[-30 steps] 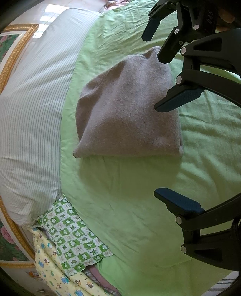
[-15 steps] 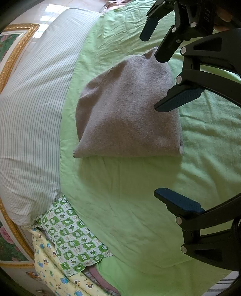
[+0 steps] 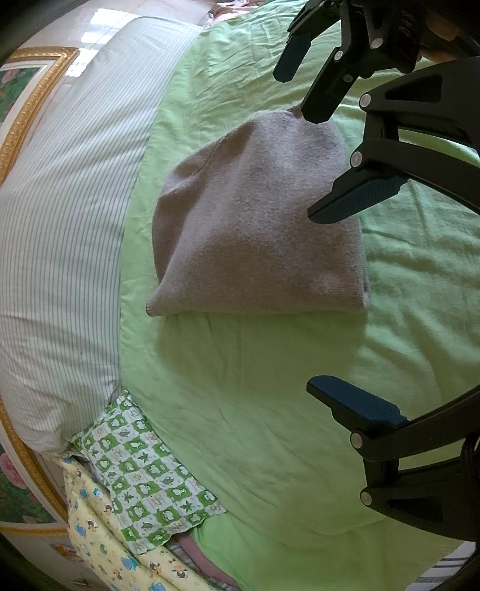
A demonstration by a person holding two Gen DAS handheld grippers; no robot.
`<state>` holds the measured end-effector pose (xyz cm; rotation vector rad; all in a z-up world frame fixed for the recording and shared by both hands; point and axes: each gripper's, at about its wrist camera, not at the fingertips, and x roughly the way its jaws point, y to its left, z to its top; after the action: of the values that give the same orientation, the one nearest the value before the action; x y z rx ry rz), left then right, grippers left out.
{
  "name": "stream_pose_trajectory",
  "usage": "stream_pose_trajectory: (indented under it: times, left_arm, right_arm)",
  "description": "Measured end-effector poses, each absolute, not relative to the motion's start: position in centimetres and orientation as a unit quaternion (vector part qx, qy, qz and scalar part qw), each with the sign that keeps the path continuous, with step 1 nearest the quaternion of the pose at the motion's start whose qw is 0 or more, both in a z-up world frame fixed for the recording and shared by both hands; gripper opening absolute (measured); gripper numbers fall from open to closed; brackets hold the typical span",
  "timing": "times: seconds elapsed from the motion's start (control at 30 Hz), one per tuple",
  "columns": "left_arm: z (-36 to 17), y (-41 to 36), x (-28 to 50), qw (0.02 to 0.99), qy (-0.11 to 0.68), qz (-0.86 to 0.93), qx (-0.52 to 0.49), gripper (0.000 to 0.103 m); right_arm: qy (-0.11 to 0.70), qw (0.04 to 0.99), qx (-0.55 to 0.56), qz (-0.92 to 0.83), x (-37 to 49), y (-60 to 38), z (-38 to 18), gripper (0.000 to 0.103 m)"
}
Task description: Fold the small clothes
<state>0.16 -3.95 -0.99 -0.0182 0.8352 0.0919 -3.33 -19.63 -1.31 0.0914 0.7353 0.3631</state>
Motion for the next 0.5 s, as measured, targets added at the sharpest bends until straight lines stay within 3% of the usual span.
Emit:
stream_pose_trajectory:
  times: [0.5]
  left_arm:
    - [-0.87, -3.78, 0.89, 0.911, 0.409, 0.044, -0.008, 0.085]
  right_arm:
    - [0.358, 0.915, 0.050, 0.177, -2.40, -19.78, -1.11, 0.097]
